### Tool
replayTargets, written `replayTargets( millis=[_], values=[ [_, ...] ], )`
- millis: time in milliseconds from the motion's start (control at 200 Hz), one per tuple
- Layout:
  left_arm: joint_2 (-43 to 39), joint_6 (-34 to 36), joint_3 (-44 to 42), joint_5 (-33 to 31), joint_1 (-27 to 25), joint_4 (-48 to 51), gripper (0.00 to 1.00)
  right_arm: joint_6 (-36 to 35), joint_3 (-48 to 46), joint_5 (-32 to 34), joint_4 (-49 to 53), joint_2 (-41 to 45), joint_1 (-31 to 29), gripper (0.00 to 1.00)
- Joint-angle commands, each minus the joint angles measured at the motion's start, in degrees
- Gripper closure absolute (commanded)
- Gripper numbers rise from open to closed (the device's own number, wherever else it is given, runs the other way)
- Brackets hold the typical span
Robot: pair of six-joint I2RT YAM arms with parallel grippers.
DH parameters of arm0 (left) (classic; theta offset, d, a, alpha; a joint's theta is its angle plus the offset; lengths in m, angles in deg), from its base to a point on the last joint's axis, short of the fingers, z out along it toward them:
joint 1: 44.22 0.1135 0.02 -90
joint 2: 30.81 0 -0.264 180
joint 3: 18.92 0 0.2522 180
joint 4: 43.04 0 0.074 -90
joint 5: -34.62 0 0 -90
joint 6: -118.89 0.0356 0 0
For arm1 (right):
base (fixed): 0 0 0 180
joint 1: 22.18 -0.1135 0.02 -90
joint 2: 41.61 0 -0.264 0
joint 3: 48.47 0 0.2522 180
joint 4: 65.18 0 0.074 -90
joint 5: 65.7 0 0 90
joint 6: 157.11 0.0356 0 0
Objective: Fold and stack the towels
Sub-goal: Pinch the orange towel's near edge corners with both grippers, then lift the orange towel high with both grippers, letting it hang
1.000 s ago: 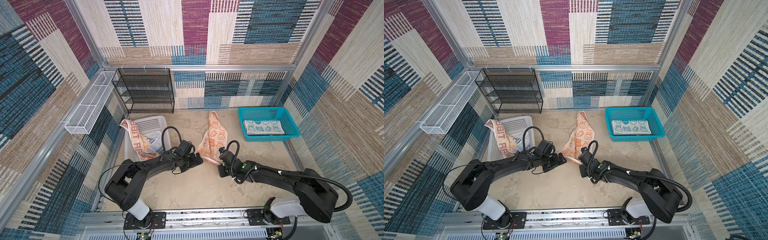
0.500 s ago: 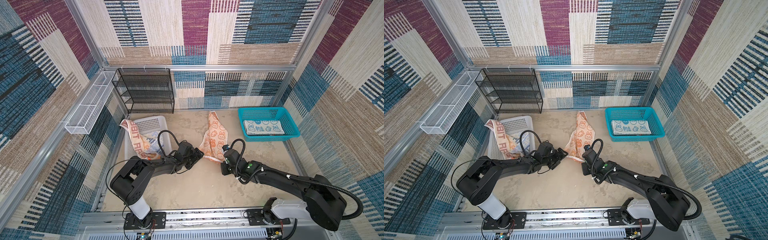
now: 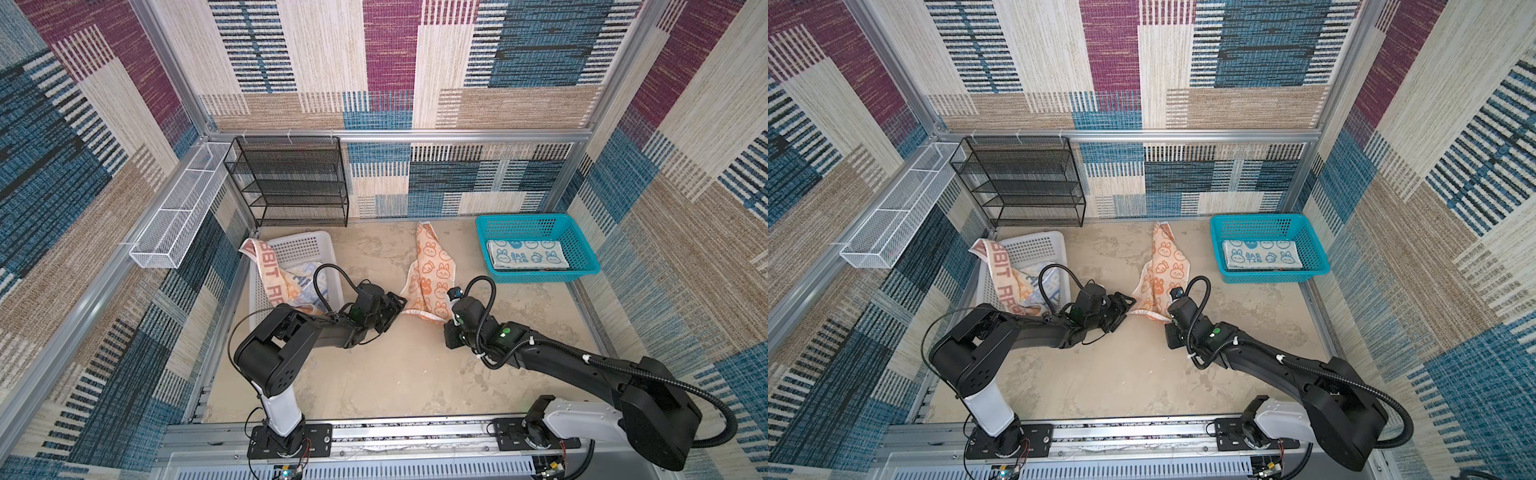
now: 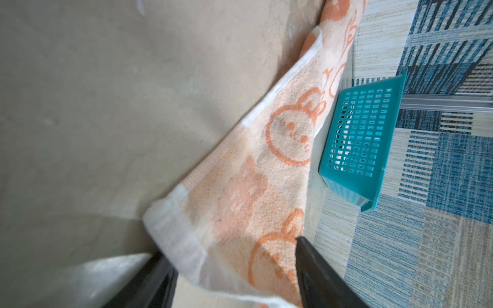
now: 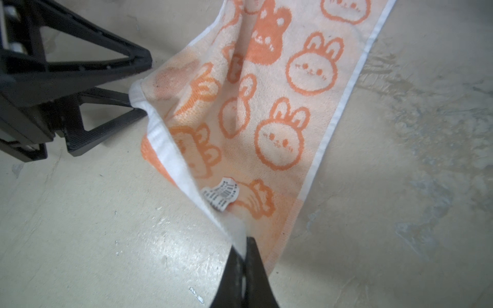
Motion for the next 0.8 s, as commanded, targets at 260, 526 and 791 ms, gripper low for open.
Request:
replayTargets(
  millis=[260,526,791],
  values=[
    [1.15,6.06,2.46,-5.42,0.48,13.73,0.42,-0.56,-0.24,-0.52,-1.76,0.10,0.32,1.00],
    [2.31,8.70,3.70,-6.56,0.48,15.53,0.76,-0.81,-0.49,-0.60,-2.23,0.75,0.39,1.00],
    [2.79,12.82,7.57,-7.63,0.61,18.69,1.00,-1.09,0.22,-0.97,-2.12,1.30,0.32,1.00]
  ],
)
